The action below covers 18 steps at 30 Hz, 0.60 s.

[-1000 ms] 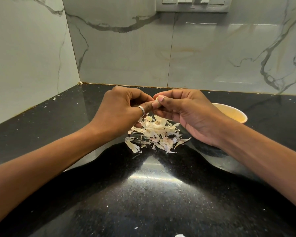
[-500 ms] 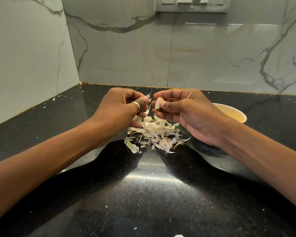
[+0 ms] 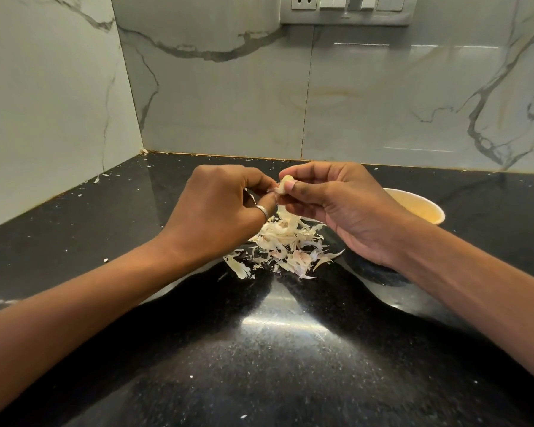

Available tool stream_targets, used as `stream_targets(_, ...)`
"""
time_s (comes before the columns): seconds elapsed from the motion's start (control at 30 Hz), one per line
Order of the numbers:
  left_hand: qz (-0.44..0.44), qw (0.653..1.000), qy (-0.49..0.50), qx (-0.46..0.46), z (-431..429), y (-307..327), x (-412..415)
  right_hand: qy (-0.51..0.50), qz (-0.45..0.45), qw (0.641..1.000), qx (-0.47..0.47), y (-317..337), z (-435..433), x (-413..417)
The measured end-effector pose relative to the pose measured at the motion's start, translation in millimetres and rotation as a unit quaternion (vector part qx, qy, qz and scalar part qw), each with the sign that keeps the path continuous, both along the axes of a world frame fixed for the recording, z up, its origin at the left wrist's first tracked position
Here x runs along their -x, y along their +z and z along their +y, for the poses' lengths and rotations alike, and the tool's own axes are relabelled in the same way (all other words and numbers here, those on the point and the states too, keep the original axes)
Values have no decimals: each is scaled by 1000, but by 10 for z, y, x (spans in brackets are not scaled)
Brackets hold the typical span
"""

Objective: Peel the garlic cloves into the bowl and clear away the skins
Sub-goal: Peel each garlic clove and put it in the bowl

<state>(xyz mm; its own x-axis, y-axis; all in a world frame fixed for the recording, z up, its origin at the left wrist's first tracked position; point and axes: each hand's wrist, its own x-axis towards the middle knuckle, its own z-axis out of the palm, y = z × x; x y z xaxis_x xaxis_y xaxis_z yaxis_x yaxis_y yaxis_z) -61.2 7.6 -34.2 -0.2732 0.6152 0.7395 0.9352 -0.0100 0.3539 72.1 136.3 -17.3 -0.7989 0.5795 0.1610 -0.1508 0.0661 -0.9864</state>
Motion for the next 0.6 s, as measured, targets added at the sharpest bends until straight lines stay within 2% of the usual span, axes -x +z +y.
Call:
stream_targets(0.47, 21, 999, 21, 18, 2, -14, -9, 19, -1, 1000, 6, -45, -12, 36)
stream_targets(0.6, -33, 998, 28, 33, 24, -12, -8, 27, -3, 1000, 9, -34, -8, 39)
